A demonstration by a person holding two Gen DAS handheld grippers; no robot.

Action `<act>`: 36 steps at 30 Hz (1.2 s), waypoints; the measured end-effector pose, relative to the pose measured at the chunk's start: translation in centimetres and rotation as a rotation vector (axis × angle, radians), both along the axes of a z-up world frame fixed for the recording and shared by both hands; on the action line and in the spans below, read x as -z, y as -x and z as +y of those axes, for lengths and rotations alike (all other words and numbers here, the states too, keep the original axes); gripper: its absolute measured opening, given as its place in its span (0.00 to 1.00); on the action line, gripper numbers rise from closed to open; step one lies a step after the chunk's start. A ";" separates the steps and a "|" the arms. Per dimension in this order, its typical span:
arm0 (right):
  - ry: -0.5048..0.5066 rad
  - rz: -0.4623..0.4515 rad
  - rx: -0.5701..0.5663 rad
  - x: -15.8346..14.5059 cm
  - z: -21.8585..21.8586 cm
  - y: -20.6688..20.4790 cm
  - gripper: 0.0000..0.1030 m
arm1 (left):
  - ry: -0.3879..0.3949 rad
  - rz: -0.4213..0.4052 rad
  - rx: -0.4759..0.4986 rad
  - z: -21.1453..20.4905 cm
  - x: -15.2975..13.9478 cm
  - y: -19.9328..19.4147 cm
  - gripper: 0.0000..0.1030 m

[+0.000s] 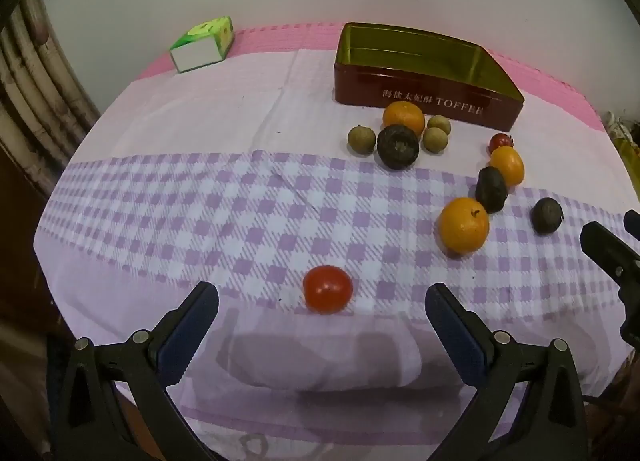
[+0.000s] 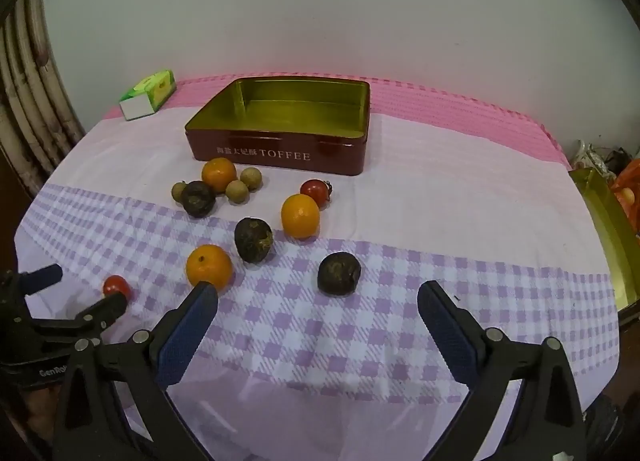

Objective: Organize fruits
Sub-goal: 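Move the left tool toward the red tomato while the right tool approaches the dark fruit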

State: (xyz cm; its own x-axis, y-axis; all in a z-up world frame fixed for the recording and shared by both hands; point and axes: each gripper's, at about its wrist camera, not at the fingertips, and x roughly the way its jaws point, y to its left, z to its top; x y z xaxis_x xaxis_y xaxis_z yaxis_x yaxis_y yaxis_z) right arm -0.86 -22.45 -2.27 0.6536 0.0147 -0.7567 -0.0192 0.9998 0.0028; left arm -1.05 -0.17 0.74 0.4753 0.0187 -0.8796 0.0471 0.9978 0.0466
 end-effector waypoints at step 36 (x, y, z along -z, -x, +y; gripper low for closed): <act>-0.039 0.027 0.008 1.7 -0.5 0.5 0.87 | 0.008 -0.022 0.041 -0.8 0.8 1.3 0.99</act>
State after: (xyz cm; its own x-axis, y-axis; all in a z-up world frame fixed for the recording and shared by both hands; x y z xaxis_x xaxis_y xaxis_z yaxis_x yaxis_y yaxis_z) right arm -1.39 -22.97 -3.95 0.6334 0.0395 -0.7728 -0.0105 0.9990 0.0424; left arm -2.31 -1.00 -0.03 0.4944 -0.0084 -0.8692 0.0866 0.9955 0.0396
